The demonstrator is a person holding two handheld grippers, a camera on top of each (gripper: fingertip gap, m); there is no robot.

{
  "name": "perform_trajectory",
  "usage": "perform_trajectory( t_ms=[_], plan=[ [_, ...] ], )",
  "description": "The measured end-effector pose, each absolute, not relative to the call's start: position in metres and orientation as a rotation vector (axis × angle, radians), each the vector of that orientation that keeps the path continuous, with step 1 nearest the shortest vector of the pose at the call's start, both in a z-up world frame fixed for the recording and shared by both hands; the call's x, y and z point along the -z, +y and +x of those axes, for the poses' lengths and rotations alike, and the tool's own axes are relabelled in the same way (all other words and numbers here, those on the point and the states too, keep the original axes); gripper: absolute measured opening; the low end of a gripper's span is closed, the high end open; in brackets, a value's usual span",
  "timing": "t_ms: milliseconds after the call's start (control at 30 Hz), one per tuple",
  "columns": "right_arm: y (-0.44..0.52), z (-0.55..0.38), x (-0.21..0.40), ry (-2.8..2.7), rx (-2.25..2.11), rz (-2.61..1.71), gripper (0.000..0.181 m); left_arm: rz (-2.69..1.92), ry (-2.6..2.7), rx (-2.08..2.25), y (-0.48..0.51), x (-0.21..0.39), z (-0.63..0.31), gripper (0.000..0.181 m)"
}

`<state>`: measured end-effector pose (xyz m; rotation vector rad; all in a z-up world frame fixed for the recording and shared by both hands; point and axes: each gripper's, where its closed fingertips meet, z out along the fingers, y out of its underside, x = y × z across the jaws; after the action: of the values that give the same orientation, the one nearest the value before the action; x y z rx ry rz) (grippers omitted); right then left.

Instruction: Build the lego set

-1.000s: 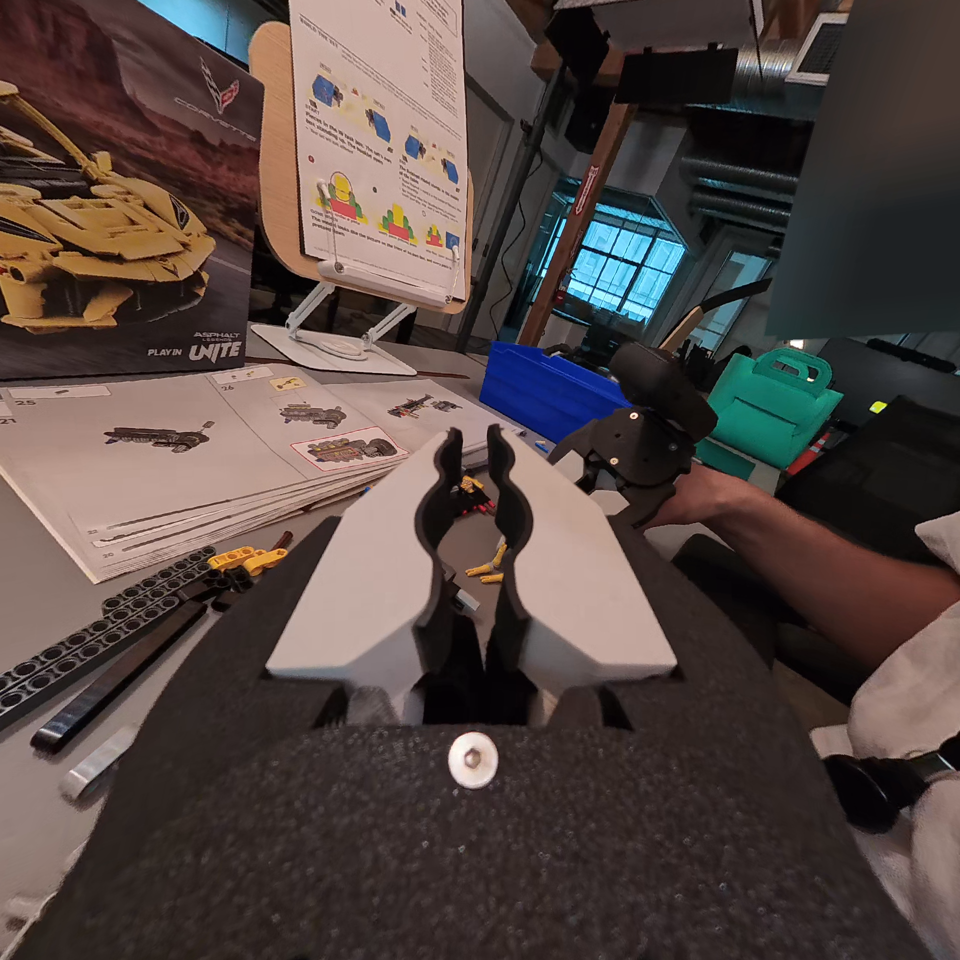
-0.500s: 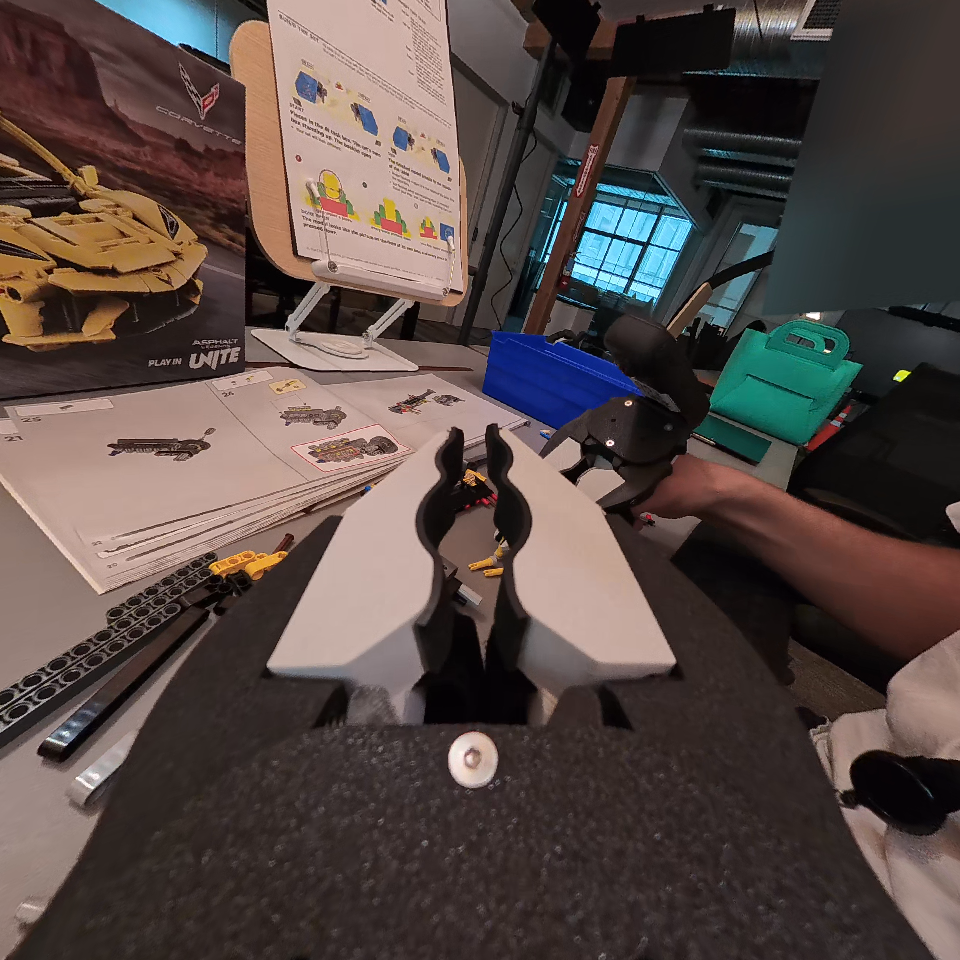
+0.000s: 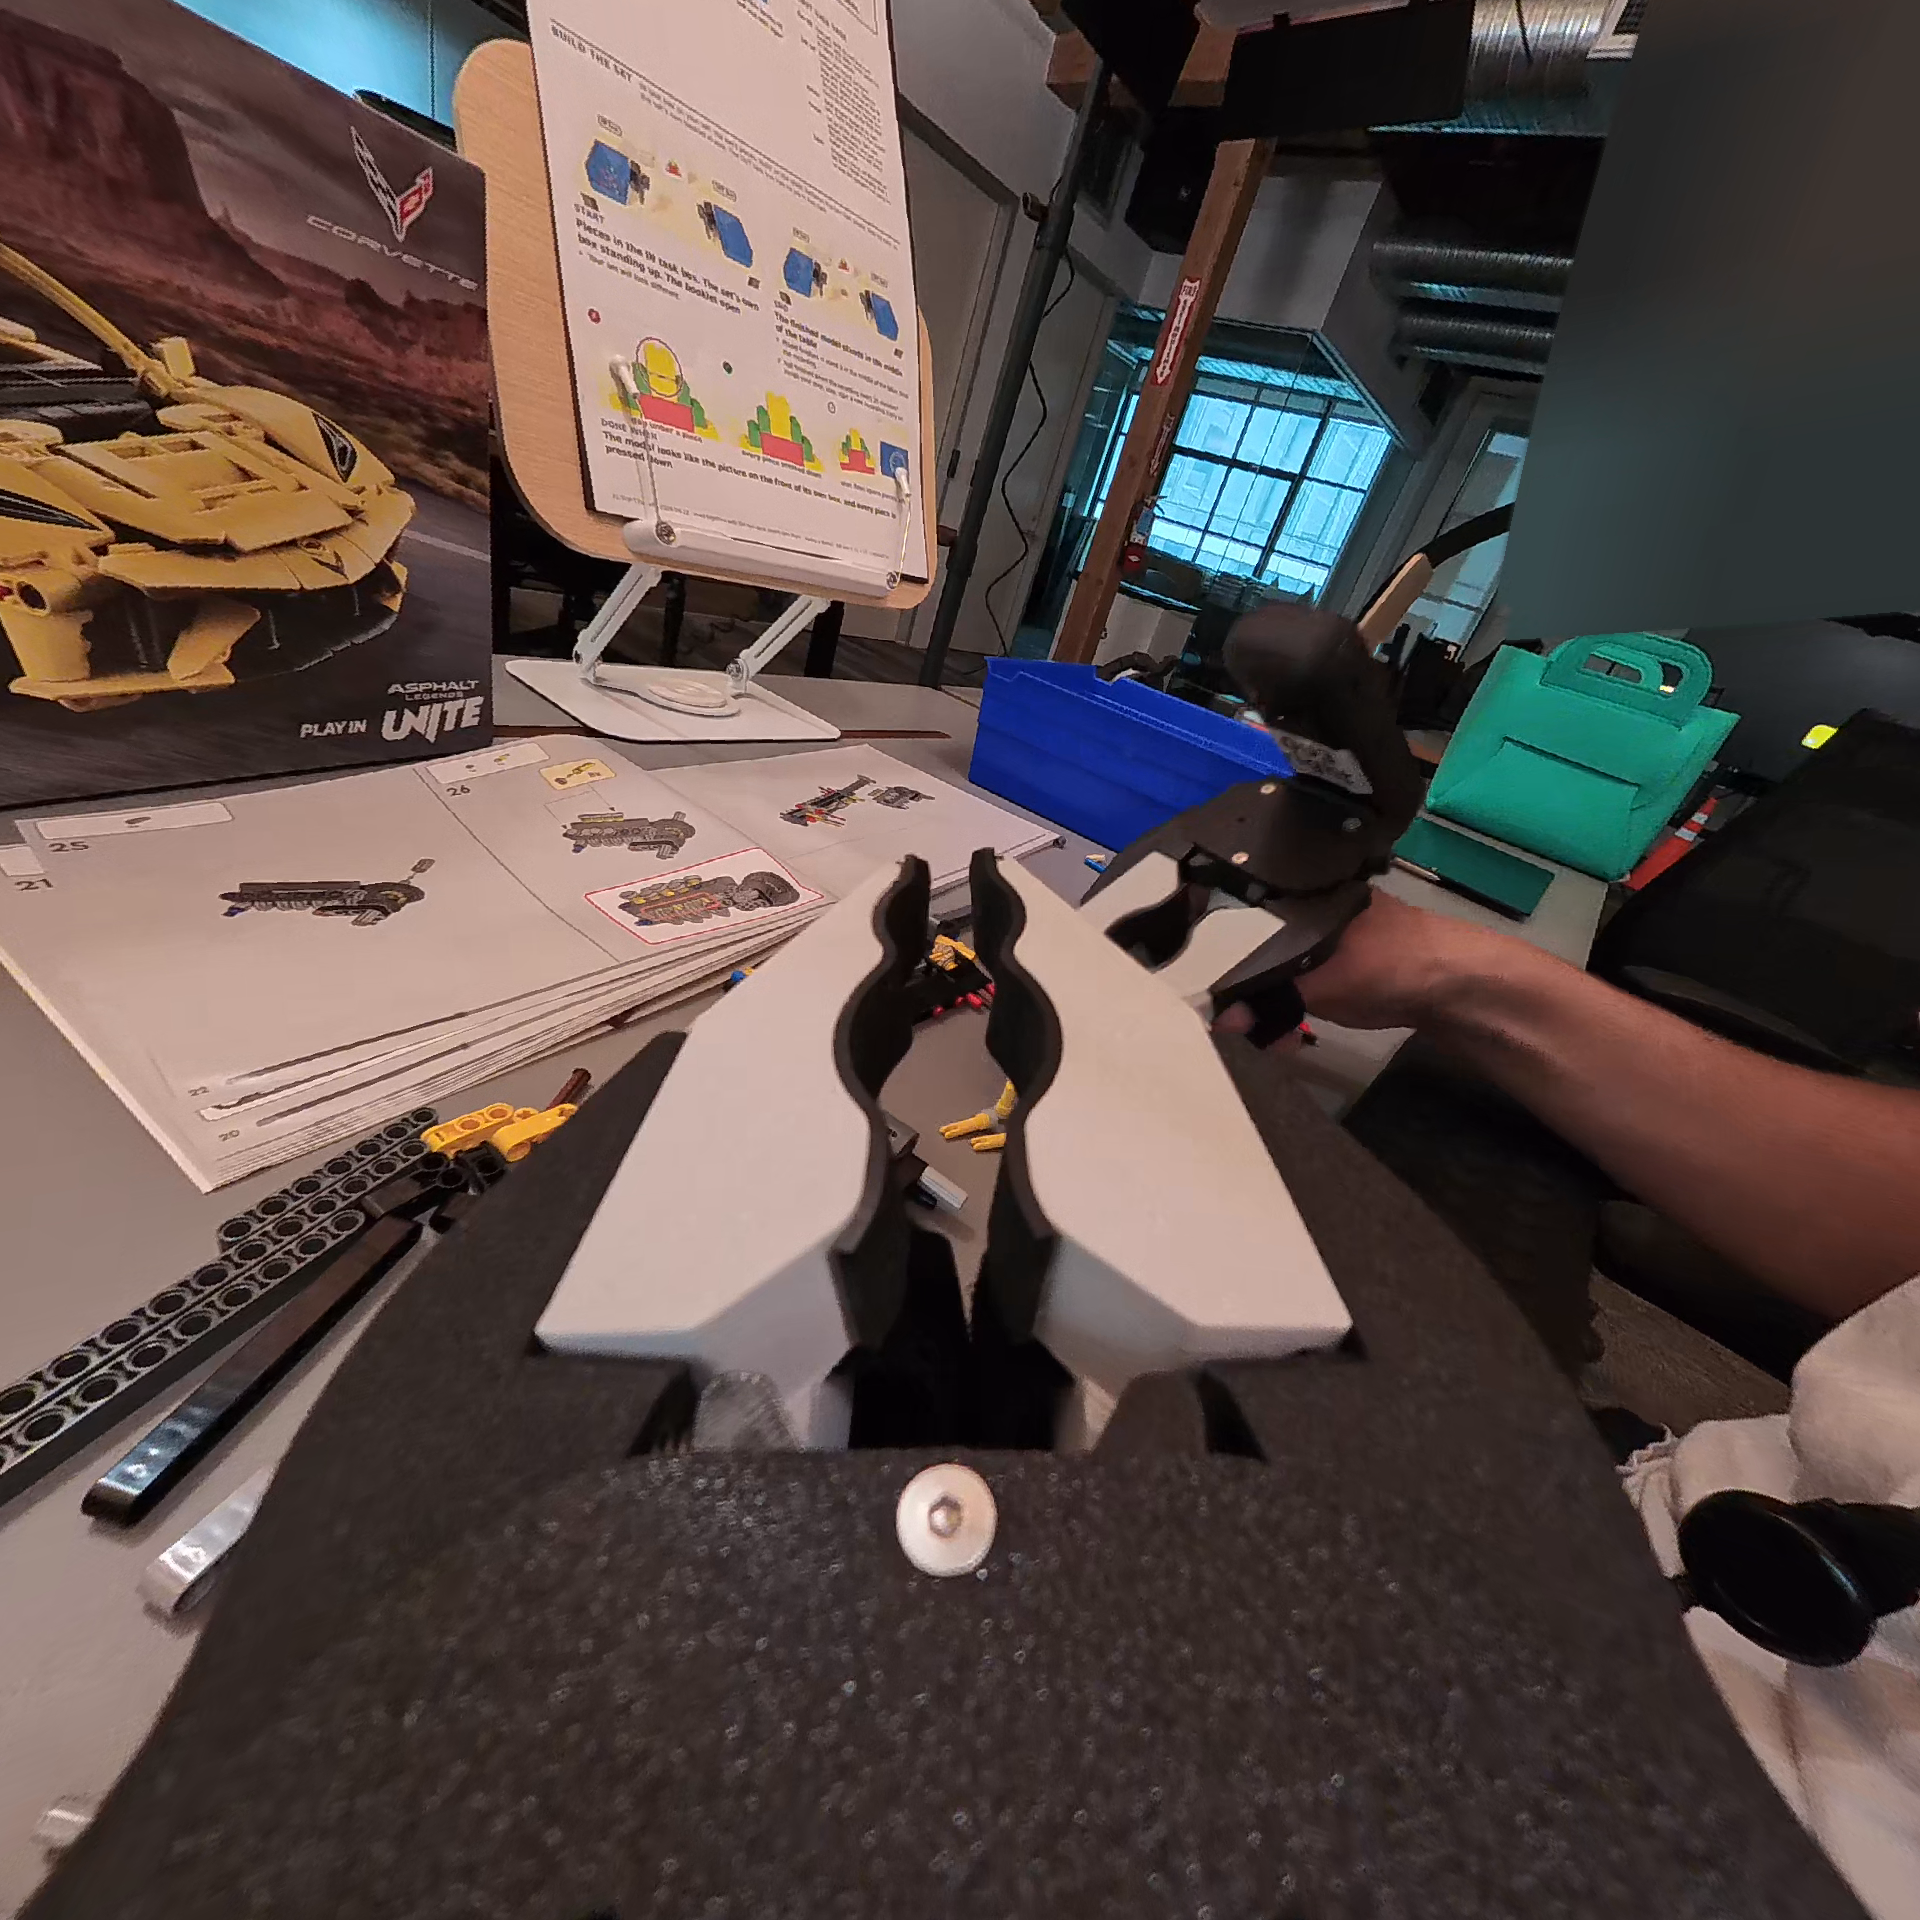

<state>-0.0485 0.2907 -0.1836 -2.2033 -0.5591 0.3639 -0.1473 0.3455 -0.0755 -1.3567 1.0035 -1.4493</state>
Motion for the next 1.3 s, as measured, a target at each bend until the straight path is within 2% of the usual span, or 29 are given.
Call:
perform_trajectory(
  t_ms=[167, 300, 533, 1033, 1200, 1300],
  plan=[
    [0.243, 0.0, 0.171, -0.473, -0.244, -2.24, 0.023, -1.362, 1.028, 1.421, 0.344, 0.078, -0.145, 0.009],
    [0.2, 0.02, 0.191, -0.409, -0.174, -2.338, 0.024, -1.381, 1.046, 1.403, 0.344, 0.082, -0.141, 0.01],
    [0.201, 0.009, 0.202, -0.389, -0.054, -2.333, 0.014, -1.42, 1.118, 1.338, 0.34, 0.091, -0.133, 0.014],
    [0.208, -0.004, 0.212, -0.461, -0.082, -2.379, 0.009, -1.42, 1.156, 1.342, 0.335, 0.094, -0.13, 0.014],
    [0.207, -0.007, 0.211, -0.464, -0.138, -2.377, 0.005, -1.348, 1.267, 1.333, 0.318, 0.094, -0.127, 0.013],
    [0.214, -0.024, 0.185, -0.417, -0.387, -2.249, 0.004, -1.175, 1.519, 1.255, 0.284, 0.103, -0.119, 0.018]
  ],
)
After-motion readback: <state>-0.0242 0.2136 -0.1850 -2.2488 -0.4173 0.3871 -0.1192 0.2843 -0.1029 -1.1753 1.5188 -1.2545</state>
